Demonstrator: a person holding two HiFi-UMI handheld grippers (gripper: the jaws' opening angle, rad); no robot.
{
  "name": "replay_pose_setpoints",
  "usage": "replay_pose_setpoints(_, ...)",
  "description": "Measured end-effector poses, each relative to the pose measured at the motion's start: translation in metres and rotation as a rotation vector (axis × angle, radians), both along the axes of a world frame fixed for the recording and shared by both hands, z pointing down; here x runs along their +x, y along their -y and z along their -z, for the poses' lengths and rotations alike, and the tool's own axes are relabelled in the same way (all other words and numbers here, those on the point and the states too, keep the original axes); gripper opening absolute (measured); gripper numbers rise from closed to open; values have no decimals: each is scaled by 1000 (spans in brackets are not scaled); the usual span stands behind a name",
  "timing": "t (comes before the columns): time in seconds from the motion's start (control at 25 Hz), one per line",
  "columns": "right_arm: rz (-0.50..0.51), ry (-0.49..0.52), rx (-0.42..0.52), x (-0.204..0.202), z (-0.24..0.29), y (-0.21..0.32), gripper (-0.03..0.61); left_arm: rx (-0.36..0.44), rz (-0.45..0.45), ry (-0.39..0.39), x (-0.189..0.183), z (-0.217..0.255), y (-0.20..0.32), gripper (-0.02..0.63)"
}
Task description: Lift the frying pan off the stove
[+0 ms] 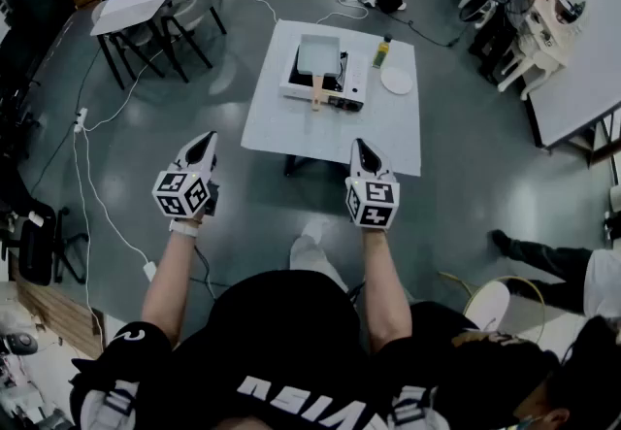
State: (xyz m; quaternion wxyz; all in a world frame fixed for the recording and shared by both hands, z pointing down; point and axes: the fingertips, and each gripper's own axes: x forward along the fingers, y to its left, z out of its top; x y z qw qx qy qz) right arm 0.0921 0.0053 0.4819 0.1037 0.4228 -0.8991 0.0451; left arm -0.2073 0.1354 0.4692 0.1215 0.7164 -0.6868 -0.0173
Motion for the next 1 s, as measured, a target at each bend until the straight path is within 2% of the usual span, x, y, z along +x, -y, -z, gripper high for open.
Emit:
replay_pose_setpoints(0.52,-25,10,-3,-3,-4,9,-5,-10,-13,-2,-4,-6,11,-2)
replay_pose_setpoints(1.0,-30,-9,-4,-16,-2,42,-5,-20,-28,-22,-14,-13,49,-2)
